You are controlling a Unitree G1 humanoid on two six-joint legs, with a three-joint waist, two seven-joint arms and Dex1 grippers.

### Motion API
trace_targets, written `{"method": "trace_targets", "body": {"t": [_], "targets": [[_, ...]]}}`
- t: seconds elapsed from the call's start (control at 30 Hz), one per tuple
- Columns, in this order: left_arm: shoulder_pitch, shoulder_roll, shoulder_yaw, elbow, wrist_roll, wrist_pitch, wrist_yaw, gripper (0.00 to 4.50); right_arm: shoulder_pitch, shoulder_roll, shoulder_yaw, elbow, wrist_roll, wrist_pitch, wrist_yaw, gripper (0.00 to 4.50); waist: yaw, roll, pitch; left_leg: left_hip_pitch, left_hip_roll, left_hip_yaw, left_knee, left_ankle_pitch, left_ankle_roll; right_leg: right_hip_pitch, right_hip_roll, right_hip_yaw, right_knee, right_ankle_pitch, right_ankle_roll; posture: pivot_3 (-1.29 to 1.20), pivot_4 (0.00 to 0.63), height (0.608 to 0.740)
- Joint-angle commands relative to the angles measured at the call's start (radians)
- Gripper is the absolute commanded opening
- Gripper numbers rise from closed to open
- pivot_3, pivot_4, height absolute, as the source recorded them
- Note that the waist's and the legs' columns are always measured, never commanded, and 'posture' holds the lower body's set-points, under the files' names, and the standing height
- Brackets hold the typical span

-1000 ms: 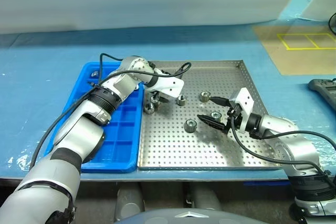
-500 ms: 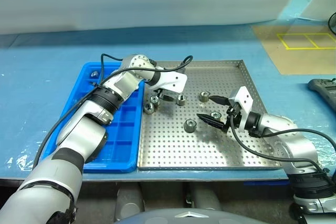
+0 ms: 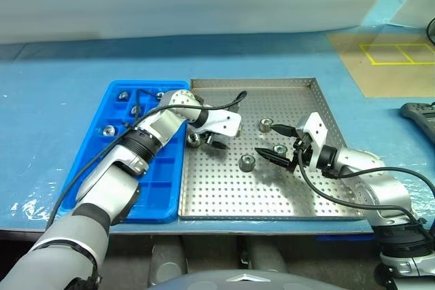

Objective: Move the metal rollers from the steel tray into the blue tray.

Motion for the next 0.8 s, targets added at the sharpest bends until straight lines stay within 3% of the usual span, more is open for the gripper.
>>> {"method": "trace_targets", "body": {"t": [0.03,0.67,0.8], "targets": [[-0.042,-0.012,0.011,0.058,0.027,-0.006,0.067,3.65,-0.004,-0.002,-0.013,-0.015,0.008,-0.011,0.002,4.50,-0.001,0.000,0.000,0.000,0.000,0.000,0.000,0.000,0.000,0.000,0.000,0.000,0.000,0.000,0.000,-0.12,0.150,0.740],[-0.107,-0.112,0.091,0.348,-0.033,0.026,0.106,3.65,-0.002,0.001,-0.015,-0.013,0.008,-0.013,-0.001,4.50,0.001,0.000,0.000,0.000,-0.001,0.000,0.000,0.000,0.000,0.000,0.000,0.000,-0.001,0.000,0.000,-0.13,0.150,0.740],[-0.114,-0.121,0.110,0.385,-0.044,0.033,0.098,2.70,0.002,0.001,-0.015,-0.015,0.008,-0.012,-0.004,4.50,0.001,0.000,0.000,0.000,-0.001,0.000,0.000,0.000,0.000,0.000,0.000,0.000,-0.001,0.000,0.000,-0.13,0.150,0.740]]}}
